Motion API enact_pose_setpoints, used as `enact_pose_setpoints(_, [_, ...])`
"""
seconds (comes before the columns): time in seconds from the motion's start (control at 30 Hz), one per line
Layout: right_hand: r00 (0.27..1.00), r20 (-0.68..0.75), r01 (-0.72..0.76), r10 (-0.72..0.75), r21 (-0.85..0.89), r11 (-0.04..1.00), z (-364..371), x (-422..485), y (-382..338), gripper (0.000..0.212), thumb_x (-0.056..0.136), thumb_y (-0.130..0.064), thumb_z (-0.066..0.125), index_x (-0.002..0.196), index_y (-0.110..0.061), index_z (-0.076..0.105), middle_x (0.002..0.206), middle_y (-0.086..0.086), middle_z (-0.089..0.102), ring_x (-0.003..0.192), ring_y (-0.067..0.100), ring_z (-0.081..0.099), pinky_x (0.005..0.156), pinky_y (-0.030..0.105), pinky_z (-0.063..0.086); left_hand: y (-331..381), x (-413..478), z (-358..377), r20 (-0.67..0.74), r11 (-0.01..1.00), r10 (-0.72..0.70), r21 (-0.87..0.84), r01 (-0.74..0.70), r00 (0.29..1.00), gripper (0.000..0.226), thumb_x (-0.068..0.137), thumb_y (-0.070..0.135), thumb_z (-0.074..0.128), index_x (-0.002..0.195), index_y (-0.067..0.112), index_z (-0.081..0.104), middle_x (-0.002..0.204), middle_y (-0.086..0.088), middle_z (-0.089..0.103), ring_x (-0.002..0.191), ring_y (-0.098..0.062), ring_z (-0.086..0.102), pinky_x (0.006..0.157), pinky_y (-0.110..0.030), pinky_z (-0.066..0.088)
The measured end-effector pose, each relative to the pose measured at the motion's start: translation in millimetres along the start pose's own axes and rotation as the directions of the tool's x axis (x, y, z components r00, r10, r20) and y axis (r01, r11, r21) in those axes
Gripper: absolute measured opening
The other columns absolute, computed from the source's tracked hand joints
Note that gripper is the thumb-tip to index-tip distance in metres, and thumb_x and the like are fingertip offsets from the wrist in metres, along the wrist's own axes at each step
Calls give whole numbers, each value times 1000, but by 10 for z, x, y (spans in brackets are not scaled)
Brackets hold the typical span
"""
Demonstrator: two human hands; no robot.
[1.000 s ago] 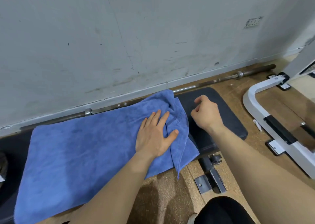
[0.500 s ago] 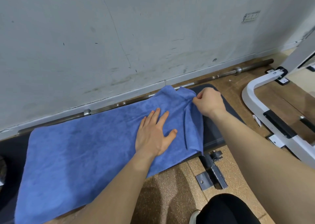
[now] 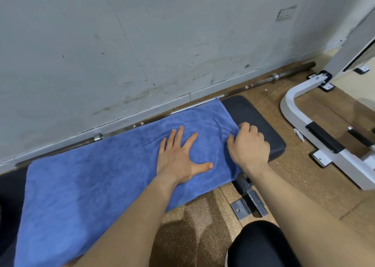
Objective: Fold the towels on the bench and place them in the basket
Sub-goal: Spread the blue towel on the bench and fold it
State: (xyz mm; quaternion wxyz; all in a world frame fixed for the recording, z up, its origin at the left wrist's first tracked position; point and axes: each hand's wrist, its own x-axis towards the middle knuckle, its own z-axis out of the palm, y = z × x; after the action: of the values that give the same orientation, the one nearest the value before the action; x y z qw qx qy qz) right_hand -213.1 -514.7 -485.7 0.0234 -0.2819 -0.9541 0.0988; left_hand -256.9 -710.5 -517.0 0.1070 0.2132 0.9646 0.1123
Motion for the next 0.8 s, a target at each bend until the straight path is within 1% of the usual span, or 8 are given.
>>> enact_pose_setpoints(0.13, [993,61,113,-105,-147,983,49,-195,231,42,102,-47,32,133,-23,46,131,8,46,117,31,45,94,48,41,33,1,-45,53,1000,-2,18,1,999,111,62,98,33,154,47,0,164,5,-22,150,-20,-22,122,-48,-7])
enact_pose_setpoints(0.23, [978,159,169,-133,-239,956,16,-203,413,58,100,-61,13,152,-37,25,153,6,30,135,31,30,108,49,29,85,12,-107,119,999,-15,30,12,993,110,65,95,38,155,44,0,164,2,-22,150,-23,-22,122,-51,-7])
enact_pose_setpoints(0.3, [973,199,171,-117,-280,945,-25,-190,513,65,97,-66,4,156,-39,13,161,6,19,143,33,20,114,51,22,126,24,-160,144,999,-21,30,17,989,108,67,93,41,155,43,5,165,-1,-17,151,-25,-19,122,-53,-4])
enact_pose_setpoints(0.37, [969,230,162,-95,-292,943,-63,-178,560,68,95,-68,-1,157,-40,7,164,6,12,147,34,12,118,54,15,176,36,-205,117,1000,-19,25,16,993,100,71,90,40,154,40,15,166,-3,-8,152,-27,-12,122,-53,-1])
enact_pose_setpoints(0.43, [970,225,158,-95,-280,947,-107,-159,543,69,95,-67,0,158,-38,8,165,6,9,149,34,9,119,55,12,240,59,-220,35,1000,5,0,-5,999,87,79,83,39,151,35,26,166,-4,2,153,-26,-5,122,-51,2])
enact_pose_setpoints(0.53, [958,172,265,-230,-218,939,-117,-88,447,68,99,-60,6,159,-29,11,167,5,8,152,30,7,123,50,10,353,147,-199,-59,997,75,-27,-76,995,75,91,70,37,153,32,25,166,-1,7,153,-21,0,123,-49,5])
enact_pose_setpoints(0.67, [887,217,435,-409,-91,896,9,40,272,70,99,-53,10,161,-21,3,169,1,-1,155,20,-5,124,41,-1,481,501,-196,-79,992,122,47,-119,989,60,102,51,28,157,28,17,166,1,8,153,-21,3,122,-49,8])
enact_pose_setpoints(0.8, [882,256,415,-397,-22,909,202,70,242,69,102,-57,12,160,-23,-6,167,-2,-14,153,14,-16,124,38,-8,572,1009,-280,-68,979,167,131,-158,984,52,106,41,24,156,28,20,166,3,12,153,-22,8,122,-51,9])
